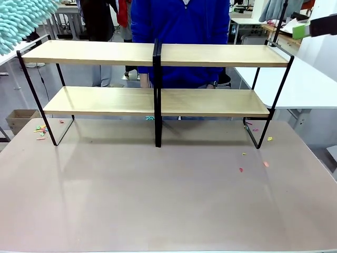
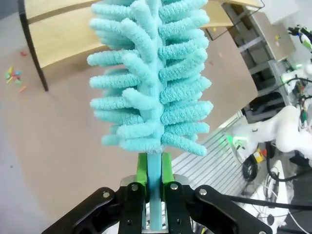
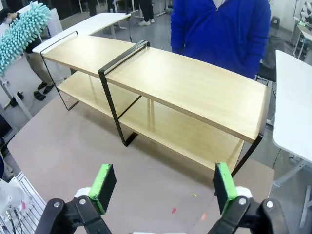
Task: Clean the shelves.
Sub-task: Clean another randomly selected level of the Shelf with the Duster, then place the Duster on the table.
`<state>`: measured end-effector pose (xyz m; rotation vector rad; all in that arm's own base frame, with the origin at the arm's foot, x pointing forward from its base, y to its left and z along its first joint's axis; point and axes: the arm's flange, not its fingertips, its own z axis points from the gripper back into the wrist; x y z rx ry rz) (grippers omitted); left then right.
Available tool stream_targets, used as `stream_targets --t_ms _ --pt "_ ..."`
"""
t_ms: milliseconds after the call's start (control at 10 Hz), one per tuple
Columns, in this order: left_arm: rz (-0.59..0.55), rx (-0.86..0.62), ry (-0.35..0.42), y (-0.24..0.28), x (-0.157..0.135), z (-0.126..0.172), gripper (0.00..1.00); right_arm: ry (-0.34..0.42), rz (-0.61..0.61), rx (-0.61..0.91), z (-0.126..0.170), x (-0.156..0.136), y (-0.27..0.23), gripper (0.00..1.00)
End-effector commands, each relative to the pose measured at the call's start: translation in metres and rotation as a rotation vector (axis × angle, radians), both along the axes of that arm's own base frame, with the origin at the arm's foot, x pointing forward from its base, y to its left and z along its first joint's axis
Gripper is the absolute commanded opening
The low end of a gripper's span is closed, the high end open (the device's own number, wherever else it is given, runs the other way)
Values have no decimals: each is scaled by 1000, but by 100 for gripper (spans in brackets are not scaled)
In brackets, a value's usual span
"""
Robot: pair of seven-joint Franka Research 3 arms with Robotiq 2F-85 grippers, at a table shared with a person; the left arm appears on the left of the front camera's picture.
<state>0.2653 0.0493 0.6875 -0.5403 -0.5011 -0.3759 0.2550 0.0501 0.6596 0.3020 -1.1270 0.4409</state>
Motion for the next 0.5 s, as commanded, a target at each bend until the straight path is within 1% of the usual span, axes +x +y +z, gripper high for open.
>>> stream_targets --t_ms 0,400 --pt "47 9 12 4 -8 10 12 1 -1 2 -1 1 0 100" --pt "47 9 12 4 -8 10 12 1 -1 2 -1 1 0 100"
